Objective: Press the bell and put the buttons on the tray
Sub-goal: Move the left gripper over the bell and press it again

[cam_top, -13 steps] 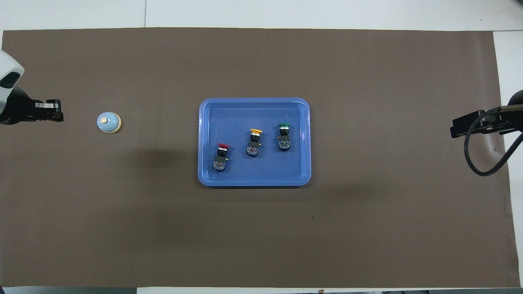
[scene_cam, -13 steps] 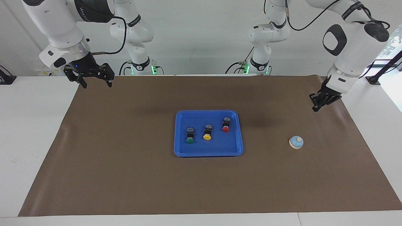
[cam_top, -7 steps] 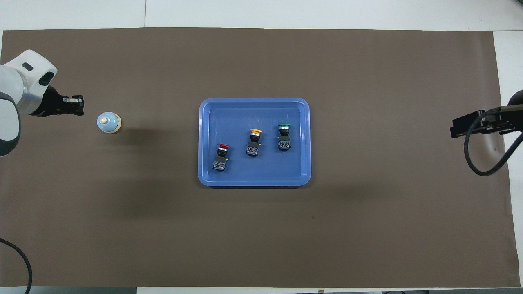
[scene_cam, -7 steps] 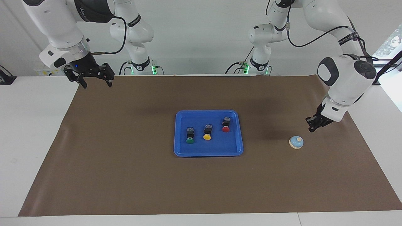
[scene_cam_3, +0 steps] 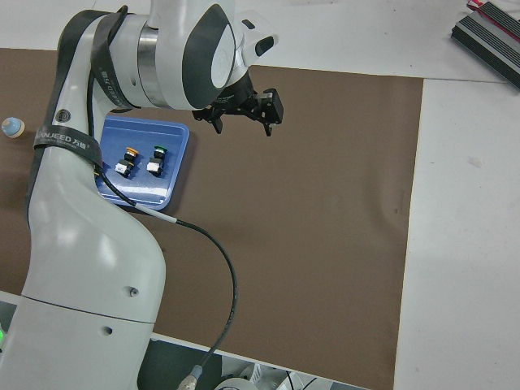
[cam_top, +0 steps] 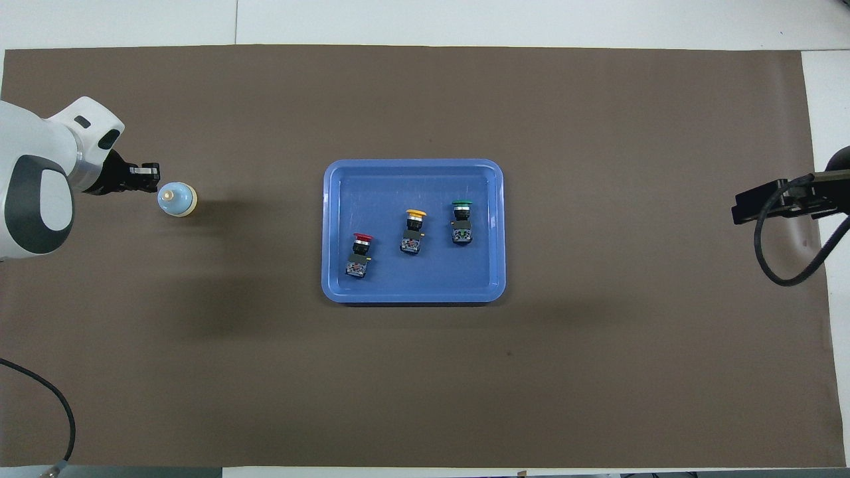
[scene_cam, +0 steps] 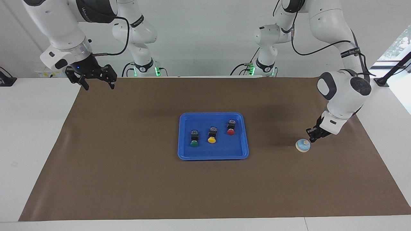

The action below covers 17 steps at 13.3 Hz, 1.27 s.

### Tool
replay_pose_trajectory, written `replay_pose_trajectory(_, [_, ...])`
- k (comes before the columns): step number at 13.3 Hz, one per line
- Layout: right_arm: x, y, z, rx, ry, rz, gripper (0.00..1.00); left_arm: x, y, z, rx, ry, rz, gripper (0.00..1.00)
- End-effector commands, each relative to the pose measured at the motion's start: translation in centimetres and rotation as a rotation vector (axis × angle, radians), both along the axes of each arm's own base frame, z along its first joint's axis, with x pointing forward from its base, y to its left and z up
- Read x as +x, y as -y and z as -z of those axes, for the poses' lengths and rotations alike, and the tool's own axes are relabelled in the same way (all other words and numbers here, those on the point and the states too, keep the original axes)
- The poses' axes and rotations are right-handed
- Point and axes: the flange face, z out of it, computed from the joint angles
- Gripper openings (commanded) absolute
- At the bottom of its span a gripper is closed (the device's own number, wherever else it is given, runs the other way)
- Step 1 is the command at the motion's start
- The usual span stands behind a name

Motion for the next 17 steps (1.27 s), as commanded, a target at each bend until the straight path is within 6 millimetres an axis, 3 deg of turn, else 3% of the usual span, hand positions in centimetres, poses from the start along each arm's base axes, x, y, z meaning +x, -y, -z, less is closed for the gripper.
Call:
replay_pose_trajectory(1, [-0.7, 0.3, 0.0, -0.01, 0.001, -0.009, 1.0, -0.3, 0.0, 1.1, -0.001, 0.009, 0.012, 0.0])
replay_pose_trajectory(5, [-0.7, 0.3, 0.0, -0.01, 0.001, -0.009, 1.0, -1.6, 0.1, 4.1, 0.003, 0.025, 0.012, 0.0])
replay_pose_trajectory(8, [-0.7, 0.3, 0.0, -0.01, 0.001, -0.009, 1.0, -1.7, 0.1, 4.4, 0.003, 0.025, 0.012, 0.0])
replay_pose_trajectory(11, [-0.7, 0.3, 0.0, -0.01, 0.001, -0.009, 1.0, -1.2, 0.0, 2.0, 0.003, 0.003, 0.015, 0.0])
replay_pose_trajectory(13, [-0.7, 0.3, 0.0, -0.01, 0.001, -0.009, 1.0, -1.3, 0.1, -2.2, 0.002, -0.025, 0.017, 0.0])
replay_pose_trajectory(16, [-0.7, 0.3, 0.0, -0.01, 0.001, -0.009, 1.0, -3.1, 0.3, -8.5, 0.003, -0.039, 0.019, 0.53])
replay_pose_trajectory(17, [-0.7, 0.3, 0.0, -0.01, 0.001, -0.009, 1.0, -4.0, 0.4, -10.2, 0.004, -0.044, 0.02, 0.76])
